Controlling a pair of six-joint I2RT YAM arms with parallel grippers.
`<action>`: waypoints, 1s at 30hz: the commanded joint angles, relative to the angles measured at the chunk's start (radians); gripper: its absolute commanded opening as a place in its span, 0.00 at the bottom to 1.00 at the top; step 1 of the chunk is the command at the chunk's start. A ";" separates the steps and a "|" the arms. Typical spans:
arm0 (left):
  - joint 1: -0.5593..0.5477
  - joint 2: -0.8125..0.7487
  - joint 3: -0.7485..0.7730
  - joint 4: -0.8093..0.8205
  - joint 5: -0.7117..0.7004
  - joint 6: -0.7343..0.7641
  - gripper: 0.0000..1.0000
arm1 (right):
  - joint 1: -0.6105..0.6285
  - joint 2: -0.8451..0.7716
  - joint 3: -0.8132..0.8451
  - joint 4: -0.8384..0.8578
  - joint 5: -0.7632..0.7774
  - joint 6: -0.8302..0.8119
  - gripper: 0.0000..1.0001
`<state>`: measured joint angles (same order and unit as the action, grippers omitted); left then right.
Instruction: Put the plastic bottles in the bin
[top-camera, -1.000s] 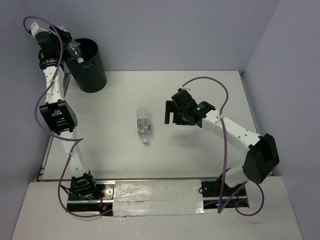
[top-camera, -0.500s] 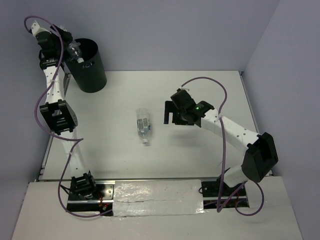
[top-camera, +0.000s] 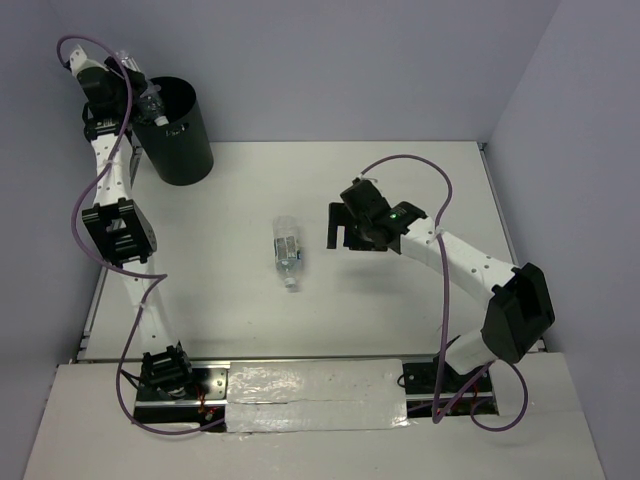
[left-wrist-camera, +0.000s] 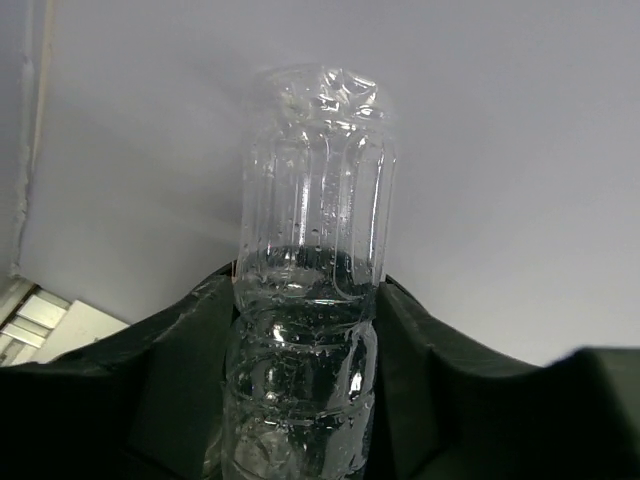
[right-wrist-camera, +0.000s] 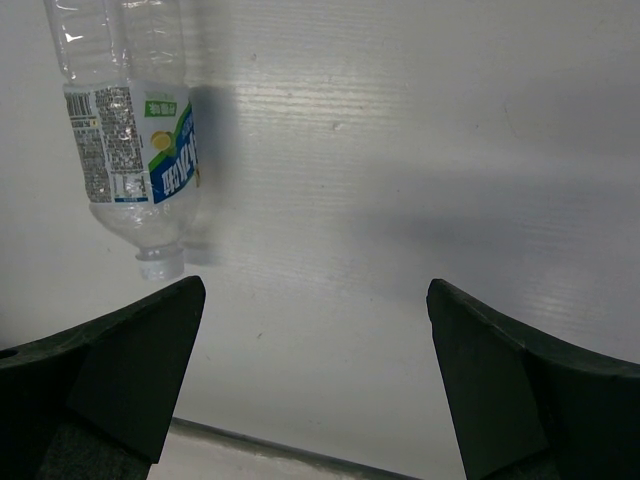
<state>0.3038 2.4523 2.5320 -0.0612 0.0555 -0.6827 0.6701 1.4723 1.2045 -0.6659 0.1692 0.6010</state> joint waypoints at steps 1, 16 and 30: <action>-0.009 -0.021 0.004 0.047 0.004 0.025 0.61 | 0.008 0.005 0.044 0.011 0.001 -0.001 1.00; -0.043 -0.265 -0.078 0.170 0.073 0.133 0.40 | 0.009 -0.010 0.038 0.020 -0.011 0.010 1.00; -0.045 -0.360 -0.430 0.428 0.142 0.356 0.44 | 0.009 -0.032 0.027 0.005 -0.025 -0.021 1.00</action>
<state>0.2607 2.0899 2.1433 0.2527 0.1921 -0.3943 0.6701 1.4754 1.2045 -0.6655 0.1444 0.5999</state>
